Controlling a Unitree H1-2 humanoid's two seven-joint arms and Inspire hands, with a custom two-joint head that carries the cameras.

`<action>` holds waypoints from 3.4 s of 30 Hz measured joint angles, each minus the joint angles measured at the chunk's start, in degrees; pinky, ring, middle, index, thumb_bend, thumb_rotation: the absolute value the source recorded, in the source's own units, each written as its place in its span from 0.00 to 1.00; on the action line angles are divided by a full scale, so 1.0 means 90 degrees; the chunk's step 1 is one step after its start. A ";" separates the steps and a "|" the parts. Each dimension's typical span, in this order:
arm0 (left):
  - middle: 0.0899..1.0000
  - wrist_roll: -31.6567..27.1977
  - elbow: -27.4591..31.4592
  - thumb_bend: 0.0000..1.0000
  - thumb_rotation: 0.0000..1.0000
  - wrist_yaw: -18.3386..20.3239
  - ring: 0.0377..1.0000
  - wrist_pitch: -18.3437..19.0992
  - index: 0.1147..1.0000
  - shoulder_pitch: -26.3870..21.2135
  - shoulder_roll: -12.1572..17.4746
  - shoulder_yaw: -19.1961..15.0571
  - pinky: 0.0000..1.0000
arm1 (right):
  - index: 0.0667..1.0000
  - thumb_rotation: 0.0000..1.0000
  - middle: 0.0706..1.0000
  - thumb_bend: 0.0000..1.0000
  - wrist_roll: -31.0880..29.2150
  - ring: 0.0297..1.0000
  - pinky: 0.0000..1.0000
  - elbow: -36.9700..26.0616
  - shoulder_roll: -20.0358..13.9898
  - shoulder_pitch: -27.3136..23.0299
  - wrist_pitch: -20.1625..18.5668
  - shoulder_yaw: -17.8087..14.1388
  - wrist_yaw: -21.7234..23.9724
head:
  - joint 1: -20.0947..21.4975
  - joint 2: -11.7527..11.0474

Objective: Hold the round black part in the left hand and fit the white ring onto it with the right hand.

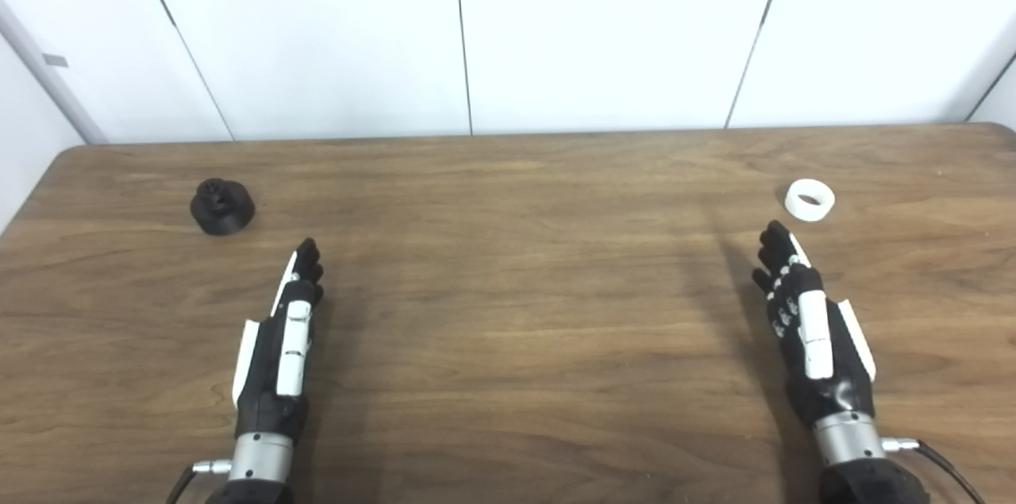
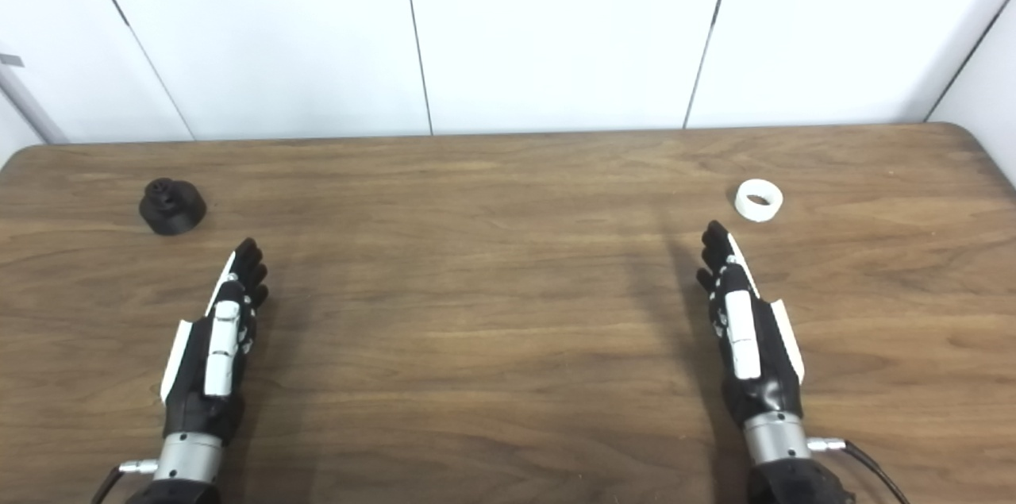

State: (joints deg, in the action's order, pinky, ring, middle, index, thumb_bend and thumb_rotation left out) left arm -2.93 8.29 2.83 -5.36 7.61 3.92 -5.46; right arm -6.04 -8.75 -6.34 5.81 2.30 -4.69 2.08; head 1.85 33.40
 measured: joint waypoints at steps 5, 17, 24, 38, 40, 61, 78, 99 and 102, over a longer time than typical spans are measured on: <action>1.00 0.0004 0.0000 0.47 0.96 -0.0003 1.00 0.0000 1.00 0.0000 0.0000 0.0002 1.00 | 0.96 1.00 0.97 0.64 0.0009 0.99 0.97 0.0003 -0.0001 -0.0001 0.0001 0.0000 0.0001 | -0.0029 0.0000; 0.99 0.0185 0.0006 0.47 0.92 -0.0062 1.00 -0.0001 0.98 0.0007 -0.0029 0.0045 1.00 | 0.97 1.00 0.98 0.62 -0.0009 1.00 1.00 0.0006 -0.0063 0.0013 0.0001 -0.0007 0.0063 | -0.0888 -0.0253; 1.00 0.0421 -0.0003 0.47 0.92 -0.0106 1.00 -0.0009 0.99 0.0025 -0.0064 0.0112 1.00 | 0.96 1.00 0.97 0.63 -0.0127 1.00 1.00 0.0153 -0.0252 -0.0012 0.0161 -0.0111 0.0253 | -0.1395 -0.0624; 1.00 0.0561 -0.0069 0.54 0.89 -0.0231 1.00 -0.0269 0.99 0.0035 -0.0110 0.0215 1.00 | 0.99 1.00 1.00 0.60 -0.0544 1.00 1.00 0.0444 -0.0444 -0.0125 0.0484 -0.0232 0.0565 | -0.1865 -0.0908; 1.00 0.0557 -0.0098 0.54 0.88 -0.0230 1.00 -0.0293 0.99 0.0026 -0.0112 0.0217 1.00 | 1.00 1.00 1.00 0.59 -0.0559 1.00 1.00 0.0516 -0.0481 -0.0158 0.0551 -0.0247 0.0607 | -0.1894 -0.0908; 0.93 0.2253 0.0496 0.82 0.25 -0.0999 0.95 0.0896 0.92 -0.0102 -0.0195 -0.0122 0.96 | 0.97 1.00 0.97 0.64 -0.0492 1.00 1.00 0.0646 -0.0527 -0.0275 0.0603 -0.0283 0.0661 | -0.1729 -0.0703; 0.89 0.4058 0.0736 0.89 0.29 -0.1226 0.93 0.2482 0.81 -0.1169 0.0747 -0.0448 0.88 | 0.96 0.98 0.95 0.63 -0.0398 0.98 0.98 0.0733 -0.0536 -0.0315 0.0685 -0.0382 0.0634 | -0.1729 -0.0557; 0.91 0.3937 -0.1203 0.91 0.28 -0.1369 0.97 0.2789 0.83 -0.2507 0.1607 -0.0586 0.94 | 0.96 0.95 0.95 0.64 -0.0395 0.97 0.97 0.0708 -0.0537 -0.0294 0.0677 -0.0373 0.0638 | -0.1729 -0.0469; 0.91 0.3939 -0.1554 0.93 0.30 -0.1435 0.97 0.2788 0.83 -0.2707 0.1737 -0.0483 0.97 | 0.96 0.95 0.95 0.63 -0.0386 0.97 0.97 0.0697 -0.0536 -0.0287 0.0674 -0.0369 0.0636 | -0.1709 -0.0459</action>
State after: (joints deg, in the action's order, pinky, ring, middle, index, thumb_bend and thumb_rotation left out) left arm 32.52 -5.70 -10.09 19.73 -16.75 19.55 -9.81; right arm -9.51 -2.48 -11.17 3.22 8.36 -8.02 7.80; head -13.54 29.27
